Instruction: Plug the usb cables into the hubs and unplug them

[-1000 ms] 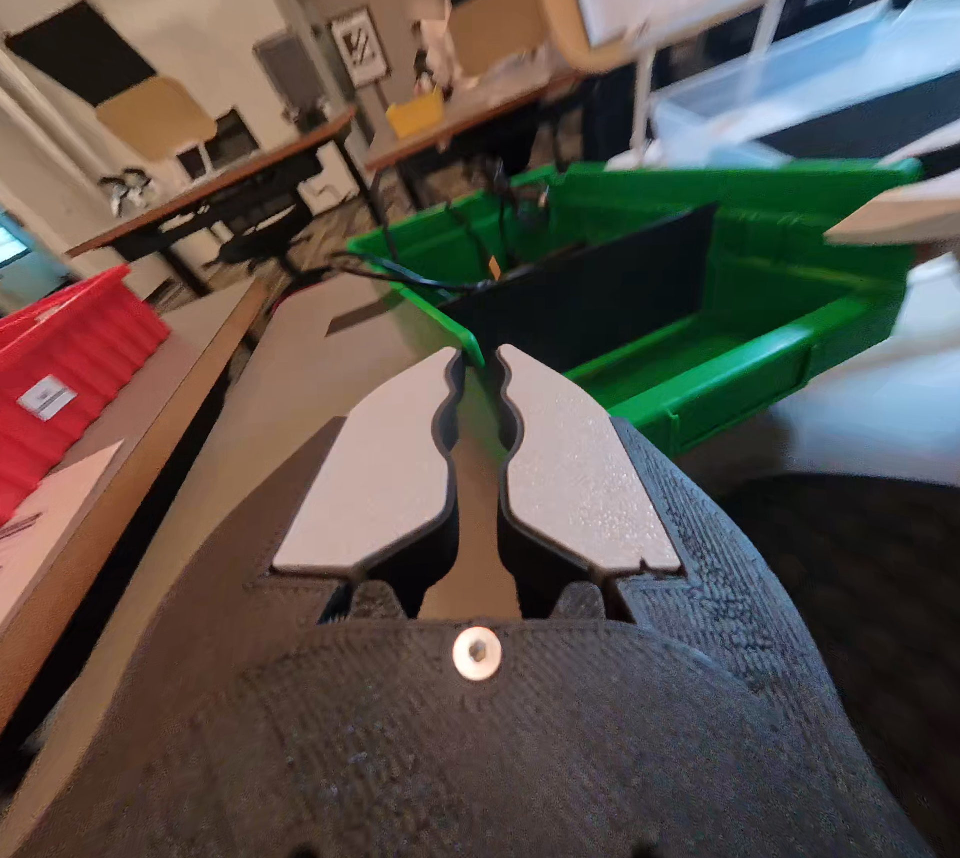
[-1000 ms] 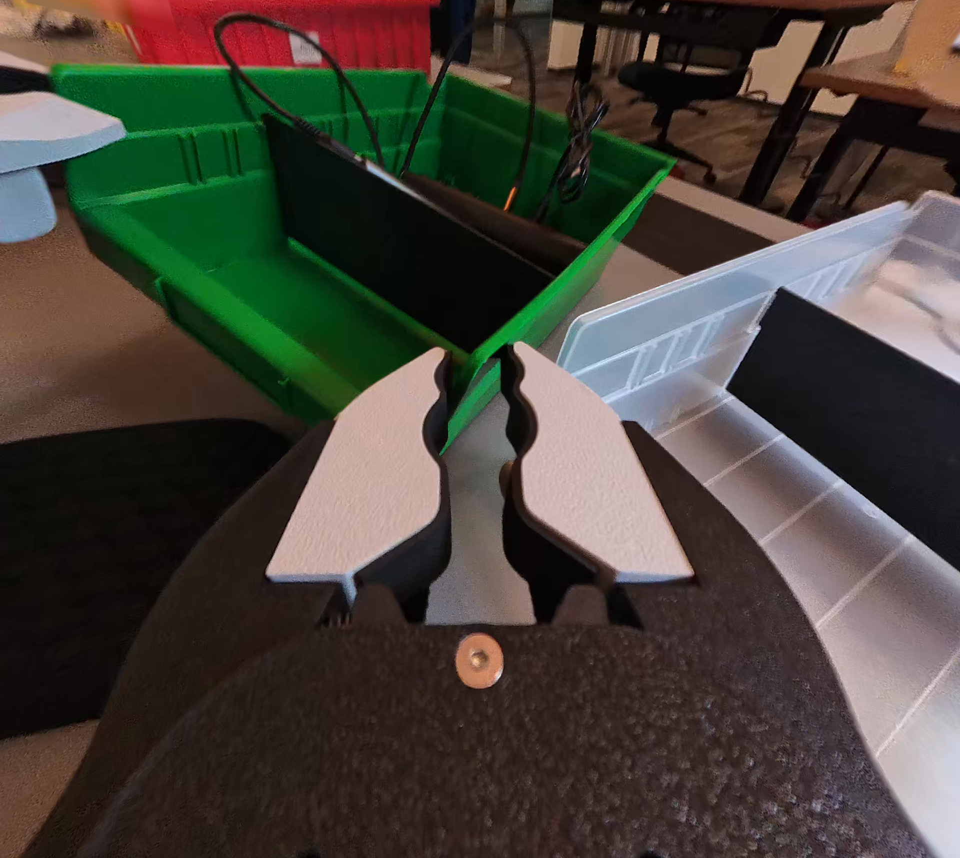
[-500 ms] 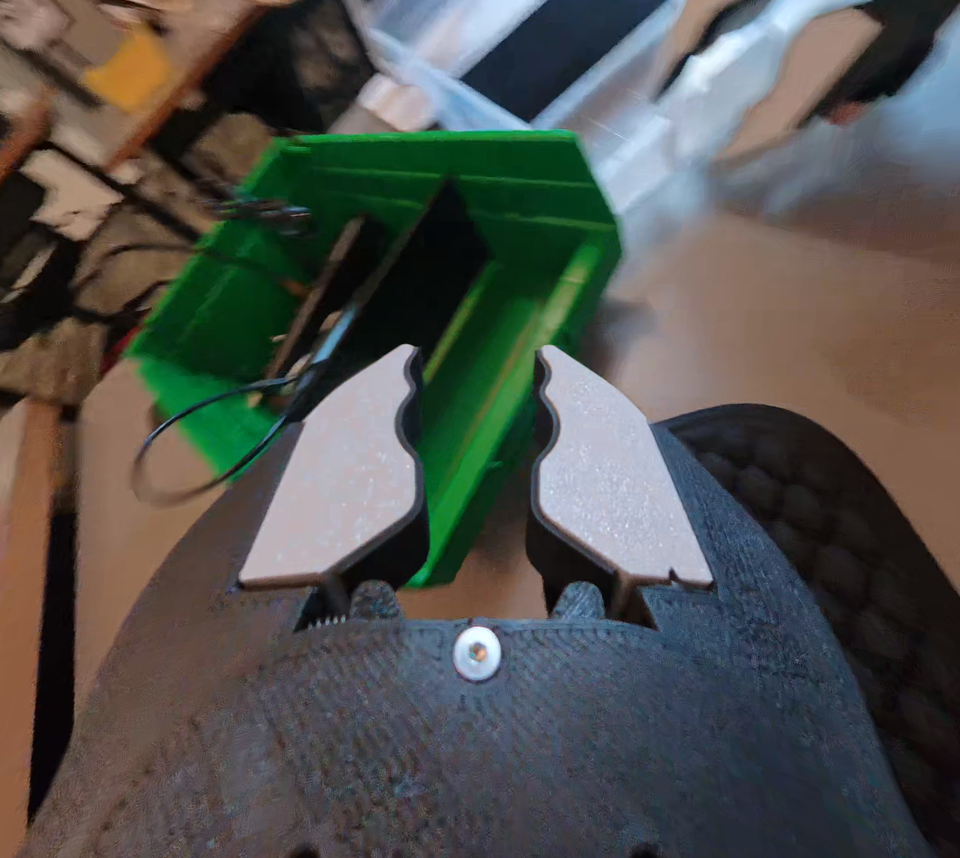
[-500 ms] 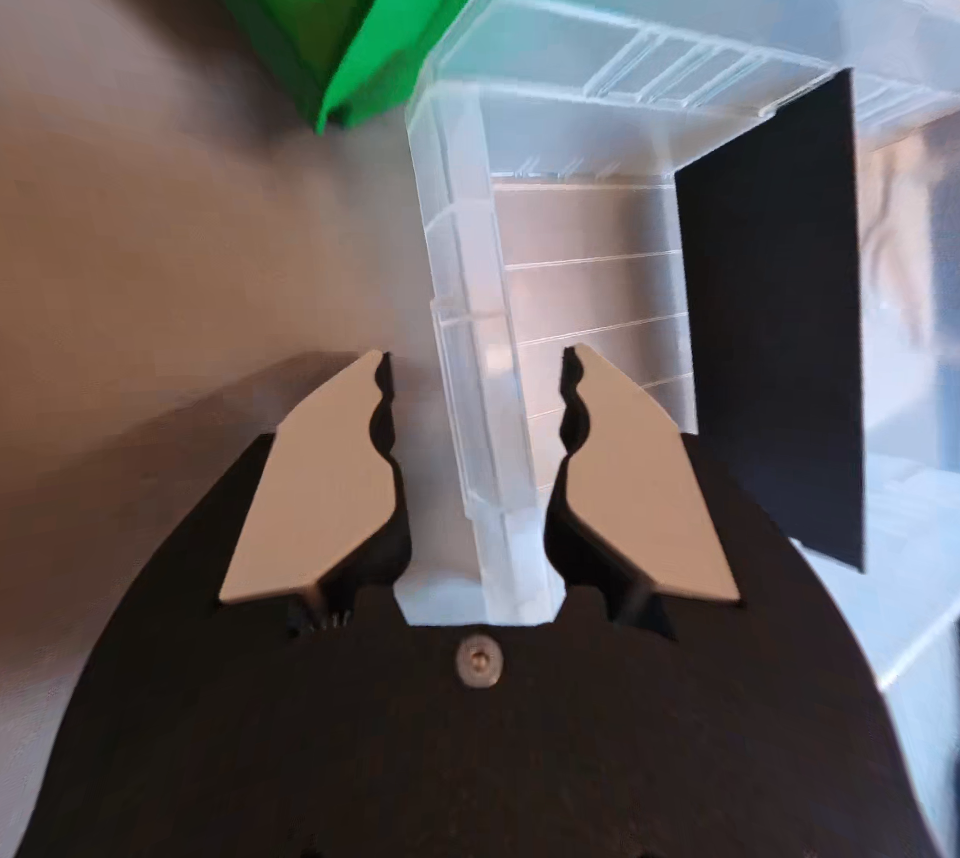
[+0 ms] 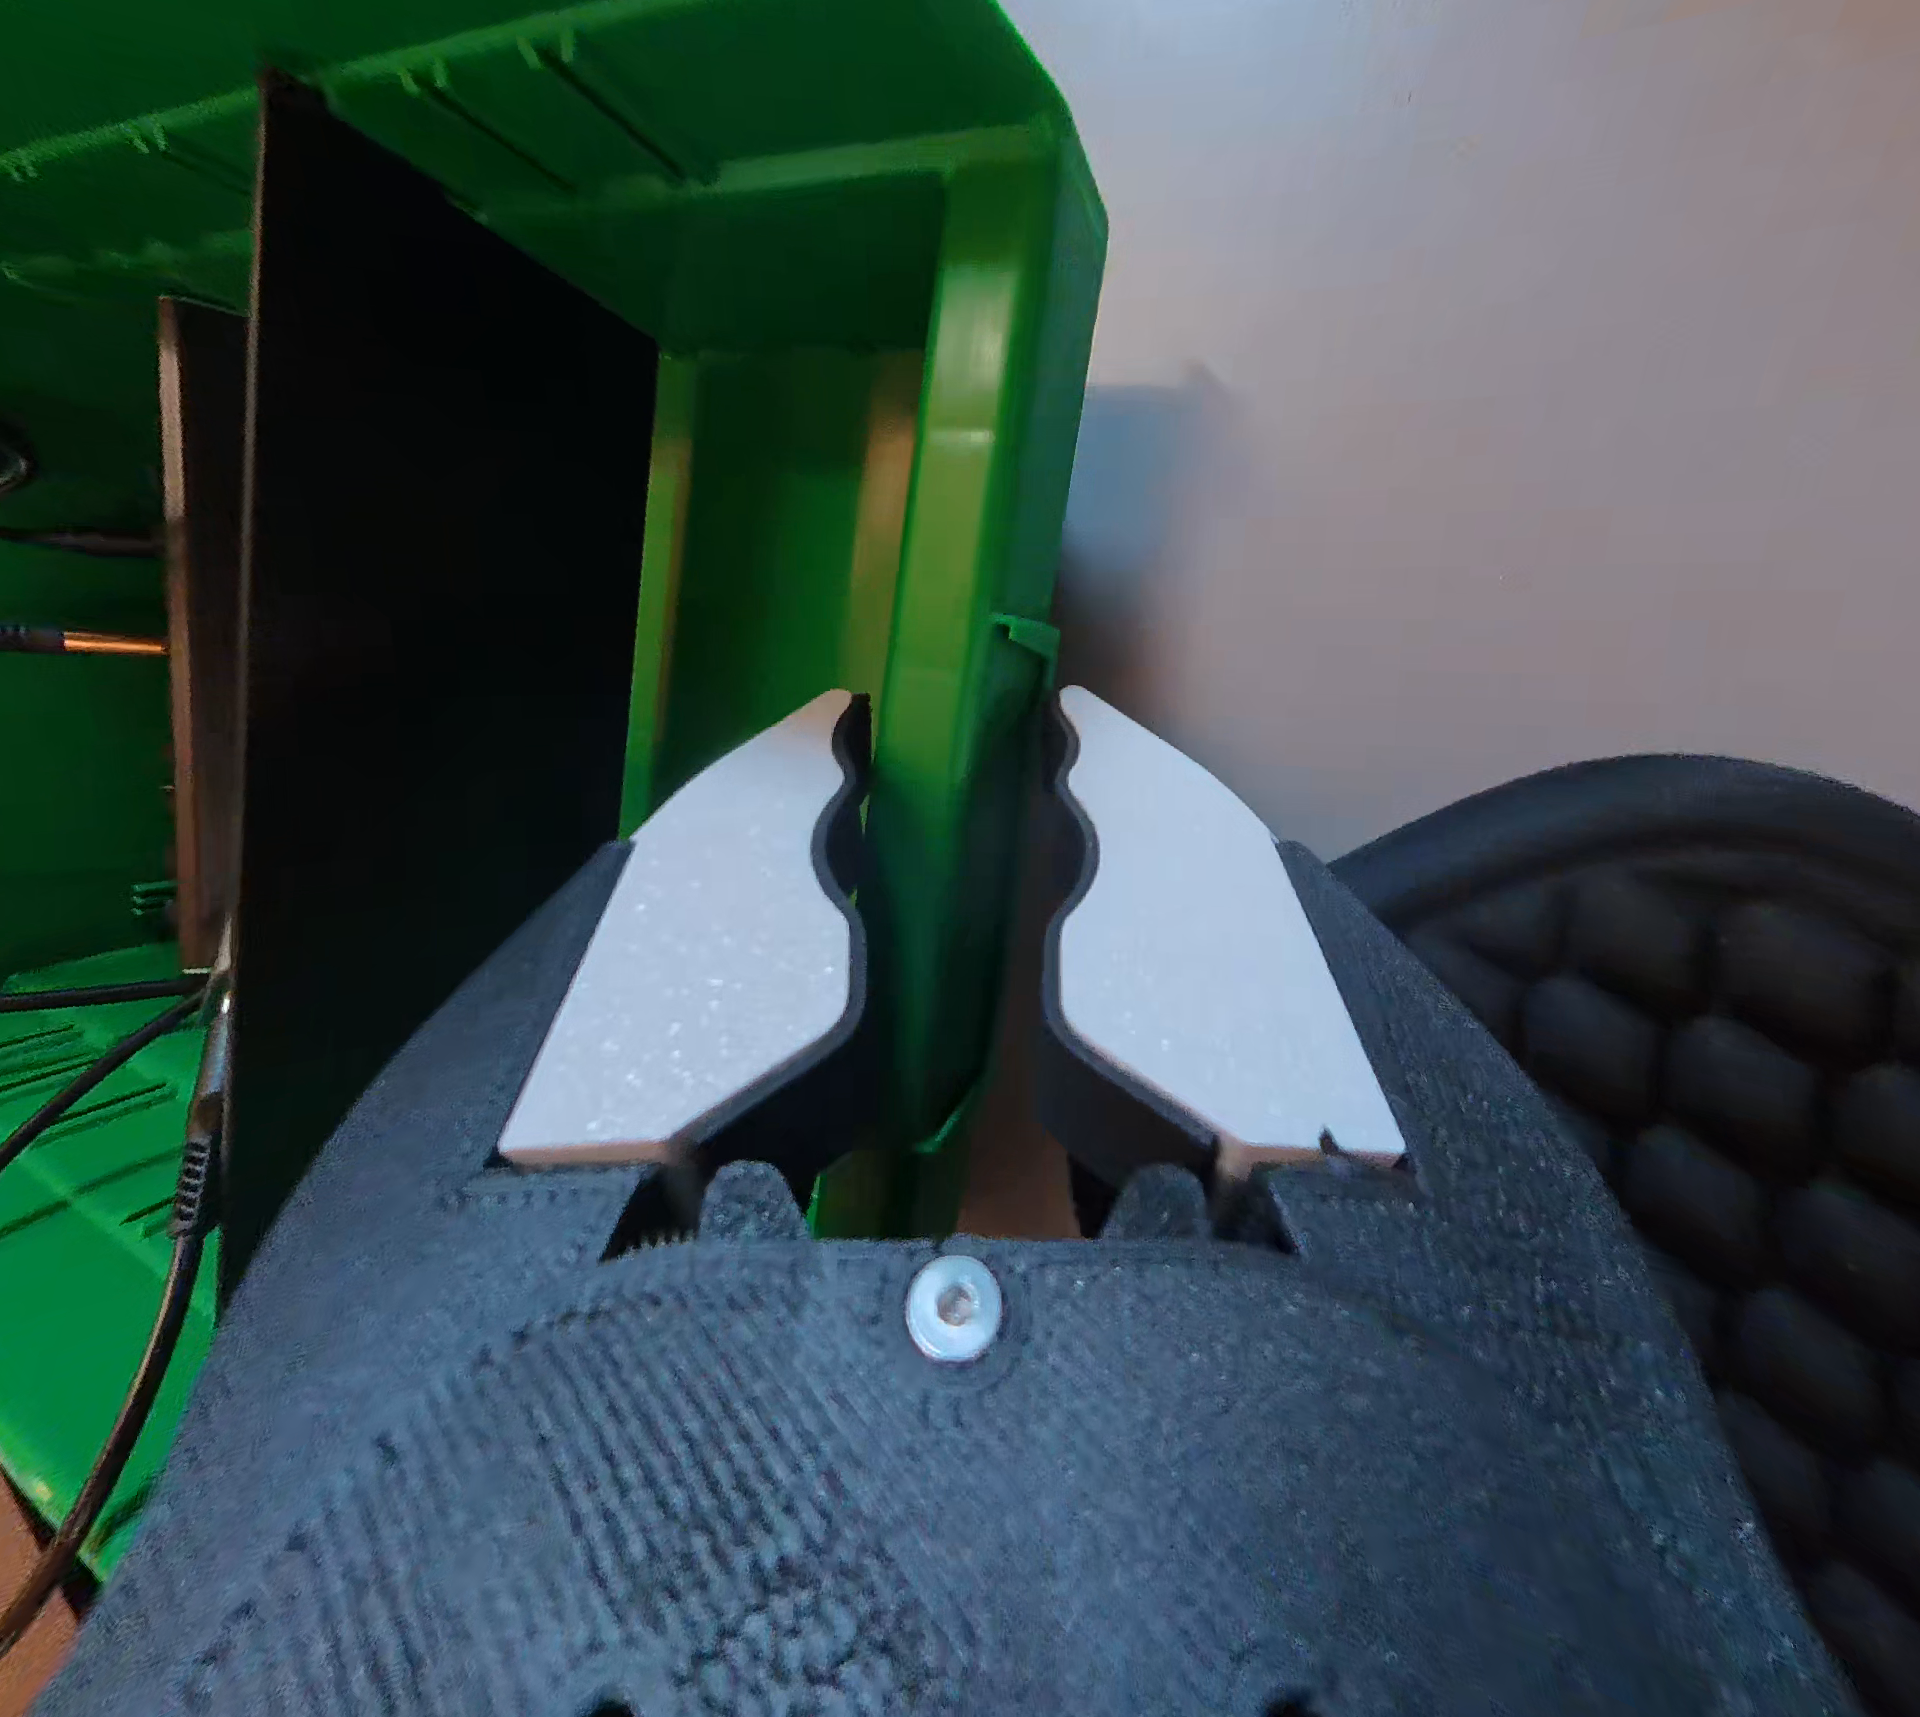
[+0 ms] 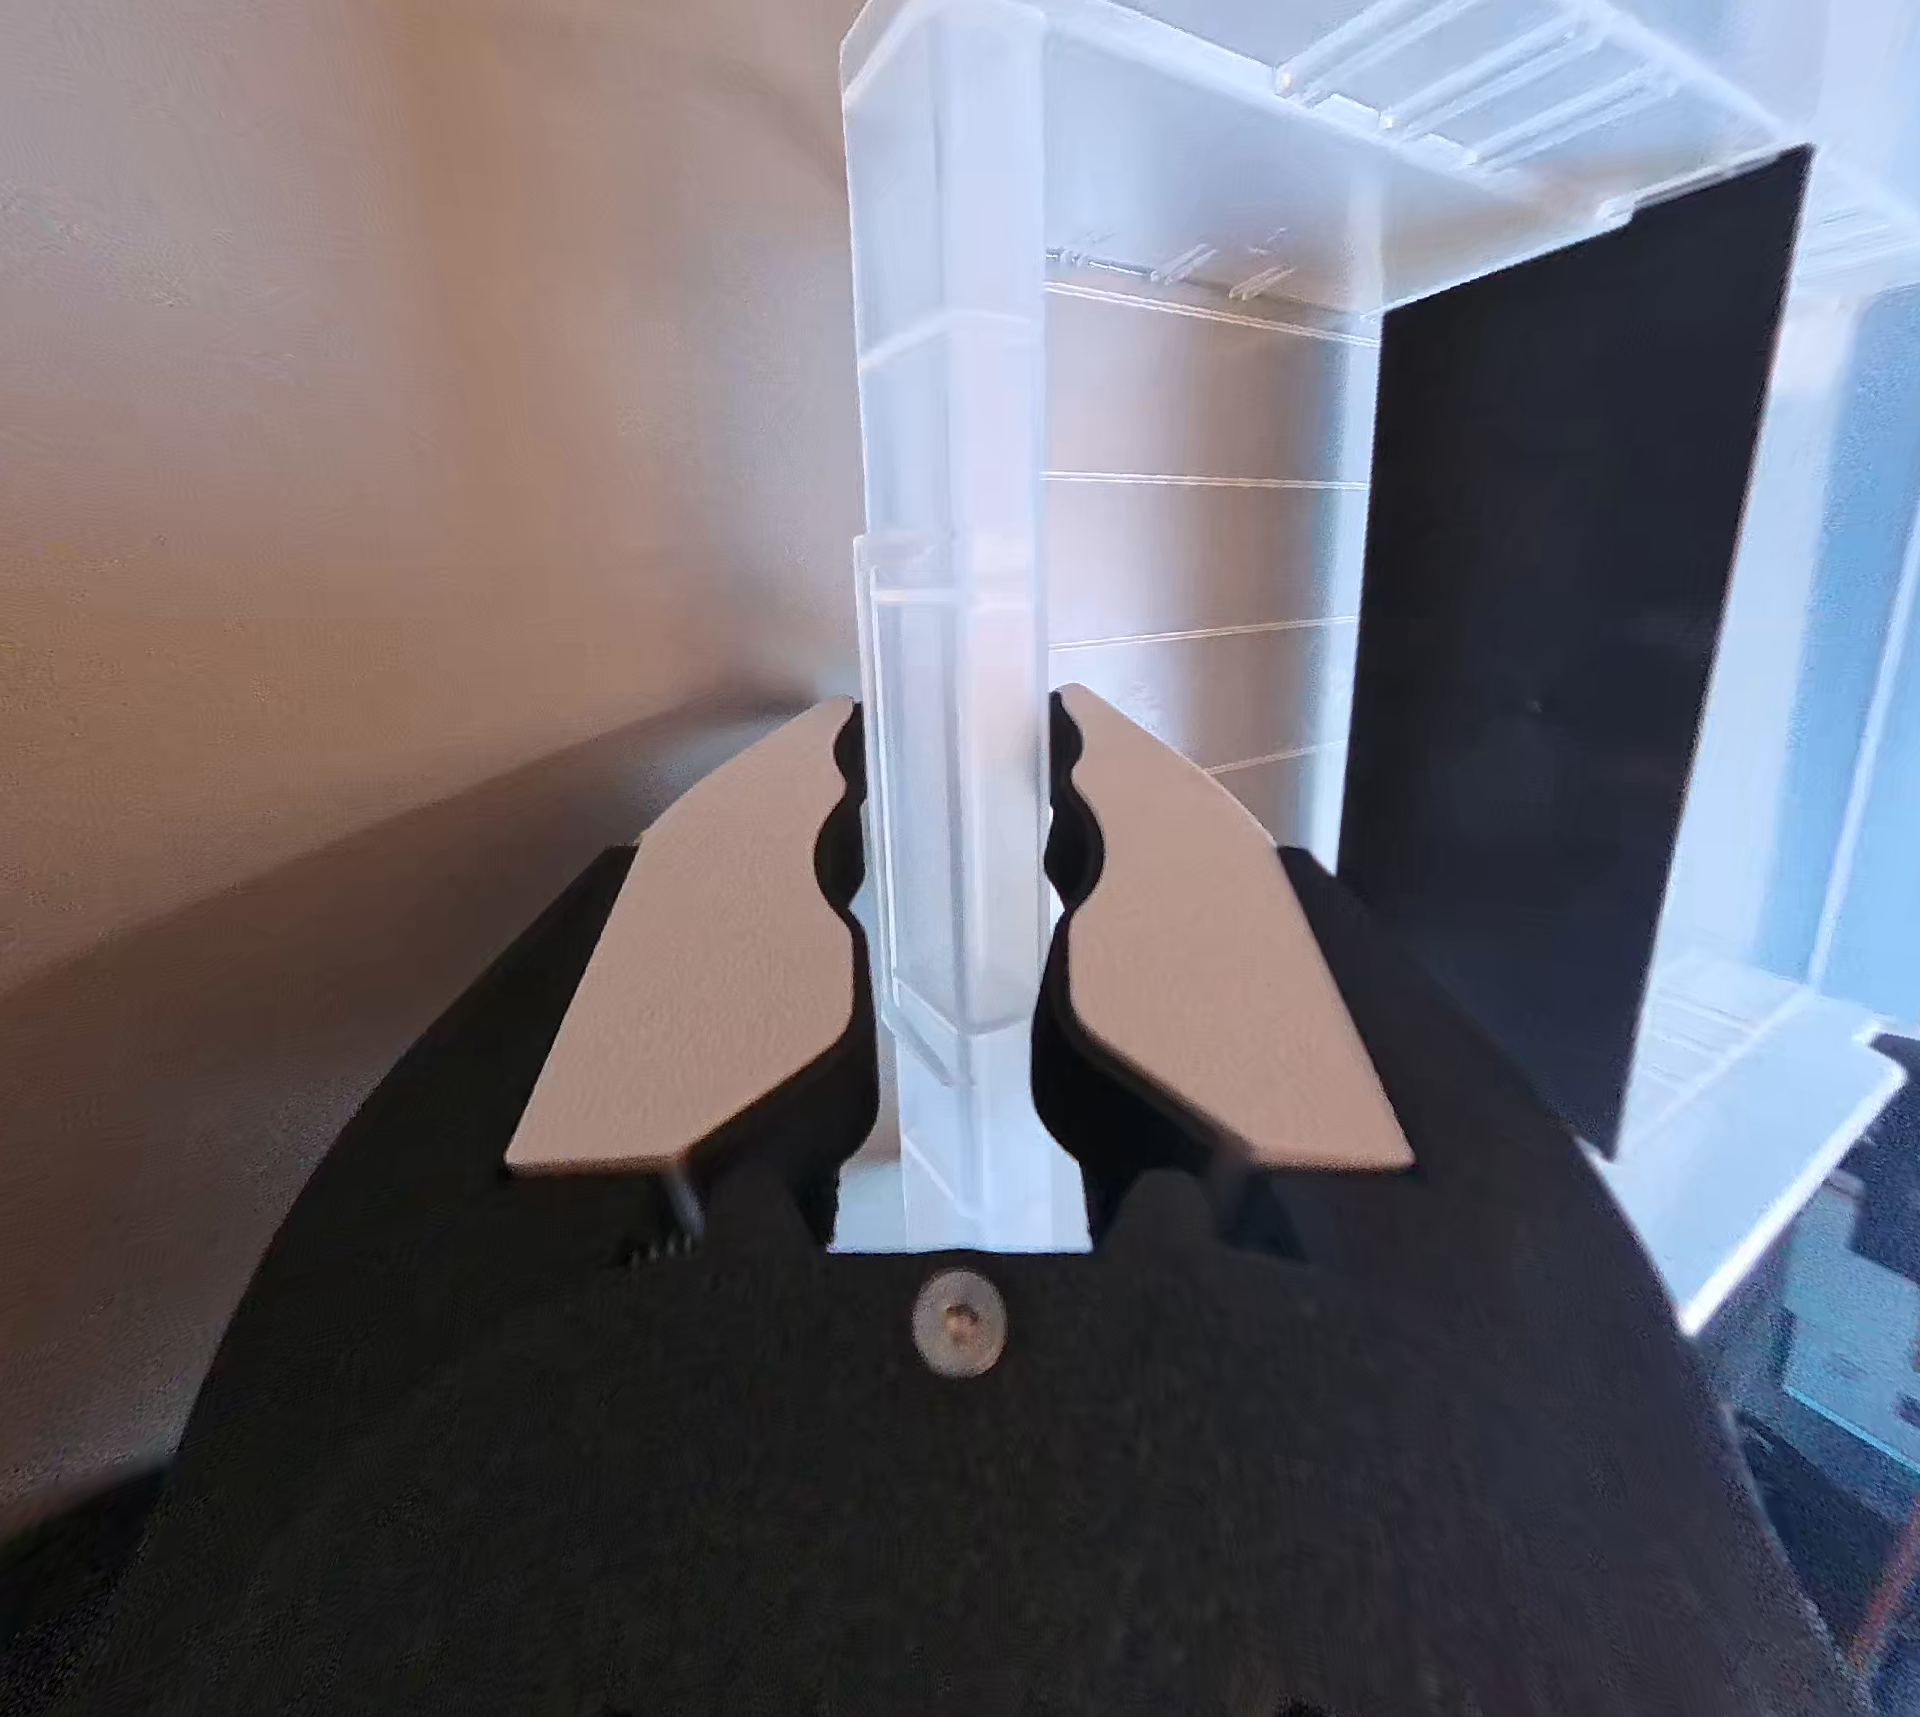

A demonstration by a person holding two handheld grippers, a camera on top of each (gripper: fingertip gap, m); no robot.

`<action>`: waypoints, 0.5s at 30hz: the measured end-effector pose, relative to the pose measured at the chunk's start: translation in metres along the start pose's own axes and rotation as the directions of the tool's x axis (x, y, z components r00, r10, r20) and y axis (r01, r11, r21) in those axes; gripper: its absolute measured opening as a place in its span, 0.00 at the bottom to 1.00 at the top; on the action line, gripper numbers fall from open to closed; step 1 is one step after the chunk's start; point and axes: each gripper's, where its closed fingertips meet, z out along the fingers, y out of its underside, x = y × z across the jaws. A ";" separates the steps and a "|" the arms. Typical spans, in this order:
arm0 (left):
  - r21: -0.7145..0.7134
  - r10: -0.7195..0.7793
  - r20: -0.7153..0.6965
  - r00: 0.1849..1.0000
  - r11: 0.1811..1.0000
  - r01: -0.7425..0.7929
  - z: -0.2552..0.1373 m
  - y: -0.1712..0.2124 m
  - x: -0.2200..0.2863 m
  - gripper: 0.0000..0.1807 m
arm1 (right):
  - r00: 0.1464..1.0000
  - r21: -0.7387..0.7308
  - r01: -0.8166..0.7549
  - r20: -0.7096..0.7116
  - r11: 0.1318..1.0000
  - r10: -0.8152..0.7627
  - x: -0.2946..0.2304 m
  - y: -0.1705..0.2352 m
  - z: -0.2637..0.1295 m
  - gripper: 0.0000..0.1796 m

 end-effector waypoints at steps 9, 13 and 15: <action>-0.002 -0.094 -0.003 0.996 0.996 0.094 0.003 -0.003 0.001 0.18 | 0.986 -0.060 -0.098 -0.138 0.993 0.089 0.058 0.090 -0.003 0.21; 0.024 -0.138 0.061 0.989 0.990 0.137 0.007 0.001 -0.015 0.21 | 0.946 -0.042 -0.193 -0.273 0.980 0.175 0.086 0.114 -0.006 0.24; 0.043 -0.163 0.115 0.980 0.986 0.159 0.008 0.004 -0.026 0.23 | 0.929 -0.013 -0.251 -0.285 0.968 0.237 0.089 0.118 -0.009 0.25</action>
